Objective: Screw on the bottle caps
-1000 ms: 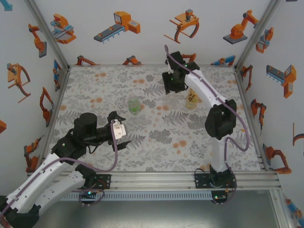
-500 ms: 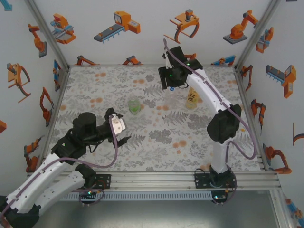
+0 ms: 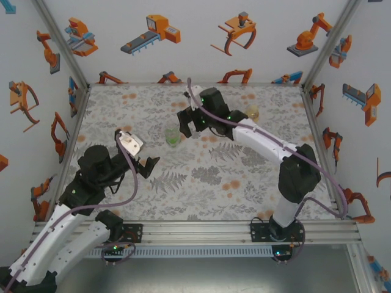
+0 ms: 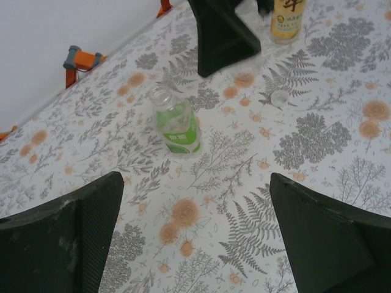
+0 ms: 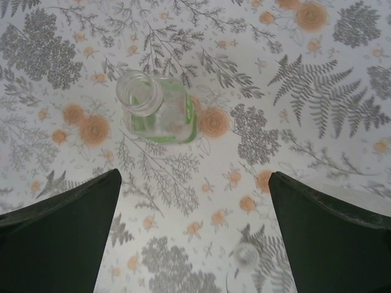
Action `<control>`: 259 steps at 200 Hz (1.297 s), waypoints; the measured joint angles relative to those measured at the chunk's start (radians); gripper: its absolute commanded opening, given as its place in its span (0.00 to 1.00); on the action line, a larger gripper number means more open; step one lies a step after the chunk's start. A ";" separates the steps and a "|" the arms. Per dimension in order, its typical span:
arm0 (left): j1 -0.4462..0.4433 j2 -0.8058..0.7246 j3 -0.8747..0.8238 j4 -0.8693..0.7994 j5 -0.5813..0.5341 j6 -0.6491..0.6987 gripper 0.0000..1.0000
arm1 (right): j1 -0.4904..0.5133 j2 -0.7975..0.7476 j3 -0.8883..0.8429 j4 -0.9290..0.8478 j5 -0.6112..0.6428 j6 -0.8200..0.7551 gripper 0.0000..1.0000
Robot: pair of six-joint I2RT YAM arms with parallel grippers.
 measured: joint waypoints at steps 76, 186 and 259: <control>0.003 -0.013 -0.005 0.028 -0.018 -0.008 0.97 | 0.097 0.121 -0.163 0.465 0.052 0.067 0.95; 0.004 0.003 -0.006 0.028 -0.015 -0.008 0.97 | 0.102 0.316 -0.060 0.533 0.078 0.111 0.52; 0.005 0.006 -0.014 0.030 0.039 -0.003 0.97 | 0.102 0.170 -0.103 0.457 0.033 0.100 0.46</control>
